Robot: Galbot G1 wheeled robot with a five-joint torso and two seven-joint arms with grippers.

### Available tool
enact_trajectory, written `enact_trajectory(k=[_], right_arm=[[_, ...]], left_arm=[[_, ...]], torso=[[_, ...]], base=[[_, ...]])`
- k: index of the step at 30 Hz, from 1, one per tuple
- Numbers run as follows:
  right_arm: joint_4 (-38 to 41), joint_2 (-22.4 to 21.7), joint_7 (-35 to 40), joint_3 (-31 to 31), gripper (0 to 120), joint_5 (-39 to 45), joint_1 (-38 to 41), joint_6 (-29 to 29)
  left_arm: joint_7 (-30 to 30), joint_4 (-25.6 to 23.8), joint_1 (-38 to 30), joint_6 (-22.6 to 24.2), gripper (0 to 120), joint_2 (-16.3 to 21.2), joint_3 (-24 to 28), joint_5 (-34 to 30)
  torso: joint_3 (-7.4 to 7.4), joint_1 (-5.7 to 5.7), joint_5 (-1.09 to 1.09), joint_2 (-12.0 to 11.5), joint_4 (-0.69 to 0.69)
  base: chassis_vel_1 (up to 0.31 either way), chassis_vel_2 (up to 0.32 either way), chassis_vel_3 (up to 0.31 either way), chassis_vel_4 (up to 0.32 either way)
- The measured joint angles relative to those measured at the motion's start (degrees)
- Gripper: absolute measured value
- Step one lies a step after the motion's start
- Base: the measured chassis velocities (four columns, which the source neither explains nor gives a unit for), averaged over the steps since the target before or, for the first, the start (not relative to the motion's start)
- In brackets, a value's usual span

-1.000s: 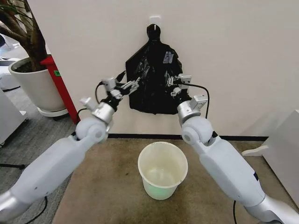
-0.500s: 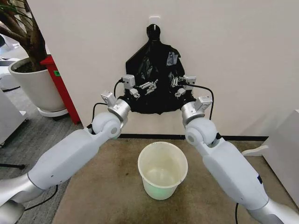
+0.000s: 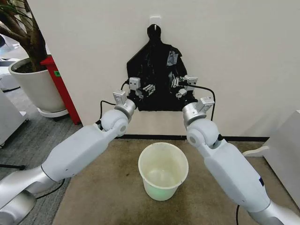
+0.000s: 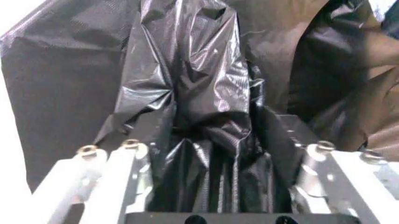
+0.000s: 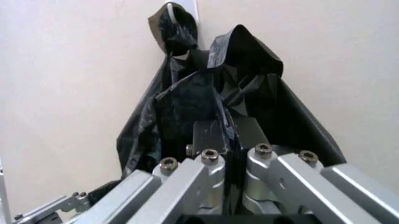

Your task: Place the garbage bag over the trash bin.

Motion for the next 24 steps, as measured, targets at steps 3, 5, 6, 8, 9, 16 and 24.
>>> enact_trajectory(k=[3,5,6,8,9,16,24], right_arm=[[-0.2,0.0,-0.2,0.1,0,-0.2,-0.3,0.2],[-0.2,0.1,-0.3,0.1,0,-0.2,-0.3,0.2],[-0.2,0.2,-0.3,0.1,0,-0.2,-0.3,0.2],[-0.5,0.3,-0.4,0.1,0,-0.2,-0.2,0.2],[-0.6,0.5,-0.4,0.1,0,-0.3,-0.2,0.3],[-0.8,0.8,-0.4,0.0,0,-0.4,-0.1,0.3],[0.0,0.9,-0.1,0.5,0,-0.6,0.4,0.3]], left_arm=[[0.0,0.0,0.2,-0.1,34,0.0,-0.2,0.2],[0.0,0.0,0.2,-0.2,31,0.1,-0.2,0.3],[0.0,0.0,0.3,-0.2,28,0.1,-0.4,0.3],[0.0,-0.1,0.5,-0.3,18,0.1,-1.0,0.5],[0.0,-0.2,0.7,-0.3,15,0.1,-1.4,0.5],[-0.1,-2.1,2.4,-1.2,0,0.4,-4.4,0.7],[0.6,-6.9,5.8,-2.3,0,1.0,-10.7,0.8]], torso=[[0.00,0.00,0.00,0.0,0.00],[0.00,0.00,0.00,0.0,0.00],[0.00,0.00,0.00,0.0,0.00],[0.00,0.00,0.00,0.0,0.00],[0.00,0.00,0.00,0.0,0.00],[0.00,0.00,-0.01,0.0,0.00],[0.00,0.00,0.00,0.0,-0.01]], base=[[0.000,0.000,0.000,0.000],[0.000,0.000,0.000,0.000],[0.000,0.000,0.000,0.000],[0.000,0.000,0.000,0.000],[0.000,0.000,0.000,0.000],[0.000,0.000,0.000,0.000],[0.000,0.000,0.000,0.000]])
